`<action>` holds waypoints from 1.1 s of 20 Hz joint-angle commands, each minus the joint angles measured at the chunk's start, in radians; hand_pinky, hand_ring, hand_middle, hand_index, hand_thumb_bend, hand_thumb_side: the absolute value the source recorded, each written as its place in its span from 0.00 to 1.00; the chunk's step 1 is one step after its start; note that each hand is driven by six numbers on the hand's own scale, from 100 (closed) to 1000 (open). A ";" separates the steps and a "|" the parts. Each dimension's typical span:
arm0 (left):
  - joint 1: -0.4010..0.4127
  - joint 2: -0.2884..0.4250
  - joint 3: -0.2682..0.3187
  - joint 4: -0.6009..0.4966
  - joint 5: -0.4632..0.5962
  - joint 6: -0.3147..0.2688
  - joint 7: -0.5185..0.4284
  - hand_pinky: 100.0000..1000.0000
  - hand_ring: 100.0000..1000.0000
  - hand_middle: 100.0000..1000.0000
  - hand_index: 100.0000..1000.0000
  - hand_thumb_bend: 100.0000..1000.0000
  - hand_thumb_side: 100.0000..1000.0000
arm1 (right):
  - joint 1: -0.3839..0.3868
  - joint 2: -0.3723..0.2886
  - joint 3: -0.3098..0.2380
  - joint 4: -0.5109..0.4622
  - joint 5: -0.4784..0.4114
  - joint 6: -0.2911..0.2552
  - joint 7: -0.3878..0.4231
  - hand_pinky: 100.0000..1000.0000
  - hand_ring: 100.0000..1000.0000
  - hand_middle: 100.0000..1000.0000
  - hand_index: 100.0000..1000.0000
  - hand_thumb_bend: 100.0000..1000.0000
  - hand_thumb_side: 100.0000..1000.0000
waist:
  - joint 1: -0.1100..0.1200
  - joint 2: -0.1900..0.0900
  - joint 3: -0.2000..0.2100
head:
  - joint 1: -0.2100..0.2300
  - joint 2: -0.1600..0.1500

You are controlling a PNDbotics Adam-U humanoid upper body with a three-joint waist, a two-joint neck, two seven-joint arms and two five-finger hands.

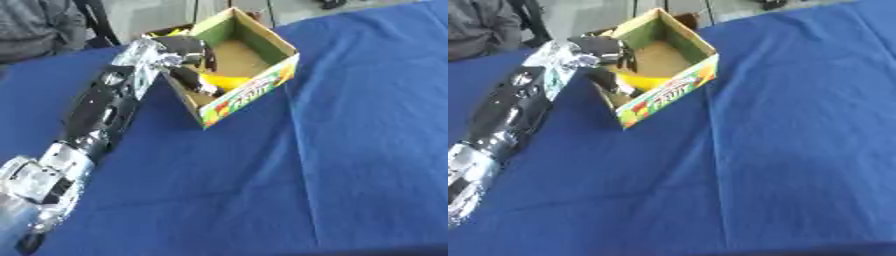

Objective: Pick up objects on the table and place them in the box.

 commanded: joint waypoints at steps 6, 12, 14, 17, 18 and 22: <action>0.081 0.147 0.193 -0.227 0.133 -0.096 0.132 0.58 0.52 0.56 0.65 0.46 0.82 | 0.014 0.006 -0.027 -0.005 -0.002 -0.007 -0.017 0.51 0.54 0.47 0.77 0.00 0.88 | -0.039 -0.029 0.096 | -0.043 0.028; 0.235 0.037 0.245 -0.383 0.229 -0.037 0.228 0.53 0.48 0.54 0.64 0.36 0.85 | 0.018 0.010 -0.048 -0.009 0.000 -0.014 -0.036 0.52 0.54 0.47 0.77 0.00 0.87 | -0.059 -0.016 0.163 | -0.103 0.025; 0.287 -0.014 0.261 -0.425 0.261 -0.005 0.260 0.52 0.48 0.53 0.64 0.32 0.87 | 0.018 0.011 -0.052 -0.010 0.000 -0.015 -0.041 0.52 0.54 0.47 0.77 0.00 0.87 | -0.065 -0.011 0.176 | -0.118 0.025; 0.368 -0.090 0.266 -0.454 0.311 0.044 0.309 0.51 0.47 0.53 0.64 0.28 0.89 | 0.022 0.012 -0.053 -0.010 0.000 -0.016 -0.042 0.52 0.54 0.47 0.77 0.00 0.87 | -0.072 -0.016 0.185 | -0.137 0.031; 0.394 -0.108 0.262 -0.464 0.327 0.060 0.326 0.51 0.47 0.53 0.63 0.27 0.90 | 0.023 0.012 -0.052 -0.009 -0.001 -0.016 -0.042 0.52 0.54 0.47 0.77 0.00 0.87 | -0.074 -0.018 0.186 | -0.142 0.033; 0.497 -0.141 0.226 -0.527 0.390 0.124 0.389 0.50 0.46 0.53 0.63 0.24 0.91 | 0.027 0.019 -0.047 -0.007 -0.001 -0.014 -0.037 0.52 0.54 0.47 0.77 0.00 0.87 | -0.083 -0.029 0.183 | -0.146 0.042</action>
